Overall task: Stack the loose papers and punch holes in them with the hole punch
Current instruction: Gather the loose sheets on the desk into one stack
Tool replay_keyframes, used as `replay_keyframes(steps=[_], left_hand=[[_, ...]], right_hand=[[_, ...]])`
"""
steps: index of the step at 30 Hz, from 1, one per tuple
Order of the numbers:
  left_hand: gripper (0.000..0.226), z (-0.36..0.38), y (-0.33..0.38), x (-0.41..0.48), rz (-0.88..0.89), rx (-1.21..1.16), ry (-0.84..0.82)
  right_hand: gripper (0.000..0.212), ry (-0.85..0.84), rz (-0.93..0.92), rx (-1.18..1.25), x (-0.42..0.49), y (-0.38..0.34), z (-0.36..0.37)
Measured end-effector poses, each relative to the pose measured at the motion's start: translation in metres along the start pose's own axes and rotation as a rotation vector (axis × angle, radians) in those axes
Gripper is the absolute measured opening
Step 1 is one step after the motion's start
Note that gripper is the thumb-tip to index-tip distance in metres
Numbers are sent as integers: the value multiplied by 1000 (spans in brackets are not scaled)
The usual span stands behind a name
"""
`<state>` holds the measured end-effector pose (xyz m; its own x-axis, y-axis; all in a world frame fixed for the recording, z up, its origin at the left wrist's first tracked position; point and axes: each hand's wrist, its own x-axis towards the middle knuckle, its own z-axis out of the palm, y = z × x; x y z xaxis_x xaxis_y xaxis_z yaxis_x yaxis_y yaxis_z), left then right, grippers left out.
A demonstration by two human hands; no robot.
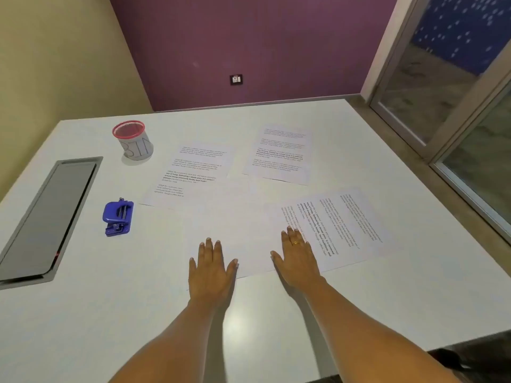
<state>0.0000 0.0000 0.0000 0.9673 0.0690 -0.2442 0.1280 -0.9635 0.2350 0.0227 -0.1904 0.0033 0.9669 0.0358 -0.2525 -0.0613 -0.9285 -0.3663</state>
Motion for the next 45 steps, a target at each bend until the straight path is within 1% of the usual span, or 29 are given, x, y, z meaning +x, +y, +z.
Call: replay_keyframes(steps=[3, 6, 11, 16, 20, 24, 28, 34, 40, 43, 45], left_hand=[[65, 2, -1, 1, -24, -14, -30], [64, 1, 0, 3, -41, -40, -26], [57, -7, 2, 13, -117, -140, 34], [49, -16, 4, 21, -210, -278, 104], [54, -22, -3, 29, -372, -339, 114], [66, -30, -10, 39, -522, -328, 92], [74, -37, -12, 46, -607, -371, 83], [79, -41, -10, 47, -663, -385, 78], [80, -44, -13, 50, -695, -433, 65], [82, -45, -18, 52, -718, -510, 54], [77, -44, -23, 53, -707, -570, 41]], right_hand=[[63, -41, 23, -5, 2, 2, -1], [63, -86, 32, 1, 3, 2, -2], [62, -116, 76, -13, 5, 2, -1], [60, -104, 90, 10, 7, 1, -4], [60, -83, 77, -10, 16, 9, -13], [62, -99, 106, -49, 26, 23, -24], [63, -126, 81, -70, 33, 30, -26], [65, -137, 21, -110, 37, 40, -25], [67, -153, -38, -79, 42, 45, -29], [67, -161, -76, -80, 43, 51, -32], [67, -176, -105, -97, 44, 55, -35]])
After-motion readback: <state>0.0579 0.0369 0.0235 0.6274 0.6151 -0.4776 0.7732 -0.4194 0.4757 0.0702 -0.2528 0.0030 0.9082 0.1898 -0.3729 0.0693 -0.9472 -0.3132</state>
